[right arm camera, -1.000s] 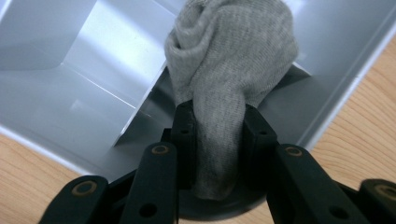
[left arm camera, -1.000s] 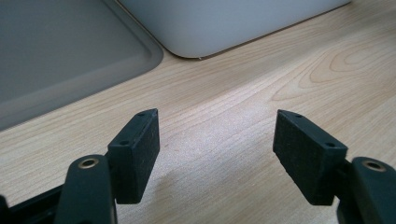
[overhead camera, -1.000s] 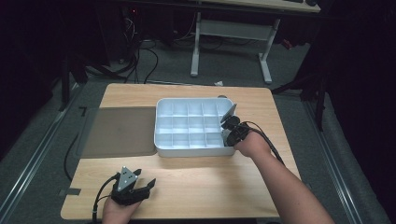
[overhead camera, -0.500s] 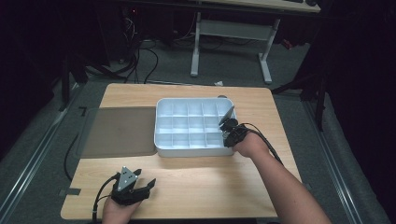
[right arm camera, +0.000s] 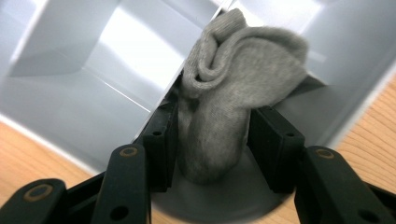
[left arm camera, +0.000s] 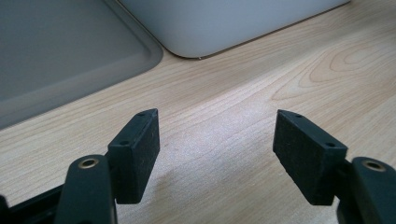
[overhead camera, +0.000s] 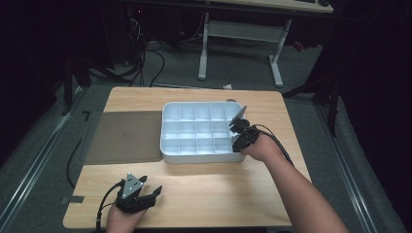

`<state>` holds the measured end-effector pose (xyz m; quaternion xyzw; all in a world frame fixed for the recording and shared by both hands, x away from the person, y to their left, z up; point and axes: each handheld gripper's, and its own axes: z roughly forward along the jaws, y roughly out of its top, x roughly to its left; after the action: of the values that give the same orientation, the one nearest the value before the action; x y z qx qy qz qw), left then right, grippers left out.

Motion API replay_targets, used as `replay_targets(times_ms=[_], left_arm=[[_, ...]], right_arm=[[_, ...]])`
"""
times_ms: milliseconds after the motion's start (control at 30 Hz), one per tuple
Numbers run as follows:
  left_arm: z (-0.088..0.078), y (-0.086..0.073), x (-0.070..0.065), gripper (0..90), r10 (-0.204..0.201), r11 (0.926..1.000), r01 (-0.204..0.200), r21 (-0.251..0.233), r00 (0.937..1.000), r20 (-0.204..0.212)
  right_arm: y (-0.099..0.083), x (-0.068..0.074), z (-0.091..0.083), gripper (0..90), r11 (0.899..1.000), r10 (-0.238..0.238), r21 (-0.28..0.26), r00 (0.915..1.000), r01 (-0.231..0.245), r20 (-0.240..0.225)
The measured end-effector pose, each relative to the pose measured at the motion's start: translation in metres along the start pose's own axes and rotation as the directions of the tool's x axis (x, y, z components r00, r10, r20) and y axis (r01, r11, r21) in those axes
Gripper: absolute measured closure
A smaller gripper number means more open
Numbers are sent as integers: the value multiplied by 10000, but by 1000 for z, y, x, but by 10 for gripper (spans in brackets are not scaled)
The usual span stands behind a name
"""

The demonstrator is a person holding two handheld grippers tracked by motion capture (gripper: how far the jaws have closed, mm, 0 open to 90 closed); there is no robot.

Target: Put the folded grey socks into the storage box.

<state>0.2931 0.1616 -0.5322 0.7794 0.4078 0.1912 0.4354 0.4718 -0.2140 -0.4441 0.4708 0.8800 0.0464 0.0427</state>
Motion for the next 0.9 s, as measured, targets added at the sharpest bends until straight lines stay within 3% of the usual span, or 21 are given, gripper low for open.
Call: replay_targets(times_ms=[33, 67, 100, 200, 367, 400, 667, 767, 900], left_arm=[[0, 0, 0, 322, -2, 10000, 2, 0, 10000, 4], [0, 0, 0, 322, -8, 10000, 8, -2, 10000, 7], [0, 0, 0, 322, -12, 10000, 12, -2, 10000, 8], [0, 0, 0, 322, -31, 10000, 31, -13, 10000, 1], [1, 0, 0, 323, -51, 10000, 51, 5, 10000, 2], [1, 0, 0, 323, -61, 10000, 61, 4, 10000, -1], [0, 0, 1, 323, -134, 9999, 134, -17, 9999, 27], [0, 0, 1, 323, -145, 9999, 145, -17, 9999, 38], [0, 0, 1, 323, -134, 9999, 134, -9, 9999, 39]], right_arm=[[0, 0, -4, 533, 9999, 150, -28, 9999, -151, -8], [0, -2, -6, 531, 9998, -16, -174, 10000, 15, -35], [-1, 0, -9, 531, 9996, 237, -122, 9997, -238, -79], [-1, -1, -19, 566, 9992, 81, -397, 9998, -89, -183], [-4, -1, -29, 885, 9979, -146, -635, 9995, 127, -296], [-5, 0, -28, 900, 9985, -161, -528, 9996, 148, -247], [-4, 2, 8, 900, 9993, -134, 334, 9997, 141, -204], [-4, 4, 14, 900, 9990, -188, 398, 9995, 198, -259], [-4, 4, 9, 877, 9993, -73, 364, 9994, 85, -348]])
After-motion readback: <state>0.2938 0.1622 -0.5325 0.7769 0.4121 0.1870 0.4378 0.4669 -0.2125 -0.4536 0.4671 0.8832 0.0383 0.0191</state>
